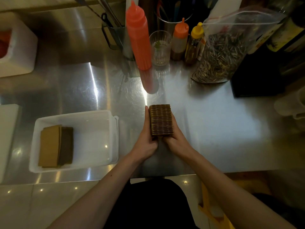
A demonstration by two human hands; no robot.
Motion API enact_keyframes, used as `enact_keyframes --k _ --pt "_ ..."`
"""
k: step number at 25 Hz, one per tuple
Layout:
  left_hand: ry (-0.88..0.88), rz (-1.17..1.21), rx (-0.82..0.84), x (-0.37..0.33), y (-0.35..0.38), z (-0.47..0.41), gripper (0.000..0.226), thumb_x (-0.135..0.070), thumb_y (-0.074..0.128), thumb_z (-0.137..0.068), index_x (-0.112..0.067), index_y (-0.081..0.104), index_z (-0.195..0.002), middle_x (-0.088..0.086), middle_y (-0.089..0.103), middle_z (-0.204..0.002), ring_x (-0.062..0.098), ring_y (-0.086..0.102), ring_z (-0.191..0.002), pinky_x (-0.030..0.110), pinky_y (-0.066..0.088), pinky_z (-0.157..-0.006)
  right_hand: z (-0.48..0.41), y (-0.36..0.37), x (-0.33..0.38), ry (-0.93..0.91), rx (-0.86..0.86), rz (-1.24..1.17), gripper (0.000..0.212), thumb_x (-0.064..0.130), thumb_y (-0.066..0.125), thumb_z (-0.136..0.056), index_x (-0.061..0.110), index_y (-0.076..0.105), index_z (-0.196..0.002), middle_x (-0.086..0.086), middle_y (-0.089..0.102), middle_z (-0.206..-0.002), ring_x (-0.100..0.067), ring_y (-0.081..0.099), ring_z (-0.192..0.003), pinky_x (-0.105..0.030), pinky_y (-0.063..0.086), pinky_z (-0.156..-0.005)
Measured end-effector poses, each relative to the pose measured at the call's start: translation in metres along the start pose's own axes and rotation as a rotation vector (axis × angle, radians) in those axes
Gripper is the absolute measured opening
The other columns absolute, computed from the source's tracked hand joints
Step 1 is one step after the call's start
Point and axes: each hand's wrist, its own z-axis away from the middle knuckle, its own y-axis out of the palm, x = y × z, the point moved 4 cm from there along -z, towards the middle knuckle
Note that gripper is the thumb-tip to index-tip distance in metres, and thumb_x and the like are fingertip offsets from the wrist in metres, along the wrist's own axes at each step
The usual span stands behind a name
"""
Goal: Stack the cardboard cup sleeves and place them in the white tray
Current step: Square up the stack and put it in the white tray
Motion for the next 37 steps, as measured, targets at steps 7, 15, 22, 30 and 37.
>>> enact_keyframes --k 7,15,22,30,37 --pt "0.012 -0.044 0.066 0.0 -0.003 -0.004 0.098 -0.002 0.056 -0.094 -0.019 -0.023 -0.151 0.011 0.025 -0.16 0.02 0.035 -0.142 0.022 0.024 -0.116 -0.004 -0.003 -0.003 -0.009 0.013 0.048 0.072 0.02 0.054 -0.09 0.016 0.017 -0.152 0.001 0.034 -0.152 -0.003 0.034 -0.137 -0.019 0.027 -0.111" --pt "0.046 0.01 0.044 -0.006 -0.019 -0.004 0.088 -0.018 0.069 -0.09 -0.046 0.008 -0.146 -0.01 0.045 -0.143 -0.012 0.047 -0.123 0.009 0.037 -0.101 -0.01 -0.015 0.008 -0.036 0.142 0.15 0.077 0.016 0.057 -0.084 0.025 0.019 -0.15 0.009 0.03 -0.15 0.002 0.028 -0.137 -0.013 0.024 -0.109" --pt "-0.079 -0.017 0.14 -0.025 -0.047 -0.006 0.095 -0.036 0.083 -0.074 -0.031 0.021 -0.146 0.002 0.049 -0.135 0.021 0.054 -0.121 0.042 0.049 -0.102 0.0 -0.035 0.038 0.123 0.171 0.015 0.068 0.015 0.062 -0.084 0.064 0.041 -0.126 0.036 0.056 -0.119 0.009 0.054 -0.109 -0.009 0.047 -0.078" --pt "-0.148 0.283 0.18 -0.044 -0.09 0.021 0.079 -0.051 0.08 -0.062 -0.037 0.035 -0.126 -0.012 0.049 -0.127 0.009 0.058 -0.109 0.026 0.052 -0.081 0.008 -0.002 0.088 0.133 0.132 -0.073 0.042 0.038 0.057 -0.085 0.052 0.046 -0.124 0.03 0.06 -0.118 0.004 0.056 -0.111 -0.007 0.046 -0.078" --pt "-0.161 0.445 0.048 -0.013 -0.158 0.06 0.089 -0.05 0.083 -0.052 -0.025 0.046 -0.129 0.005 0.059 -0.128 0.024 0.061 -0.115 0.046 0.053 -0.098 0.007 0.079 0.115 0.144 0.094 -0.086 0.038 0.037 0.055 -0.088 0.044 0.047 -0.124 0.029 0.063 -0.112 0.001 0.06 -0.105 -0.011 0.05 -0.075"
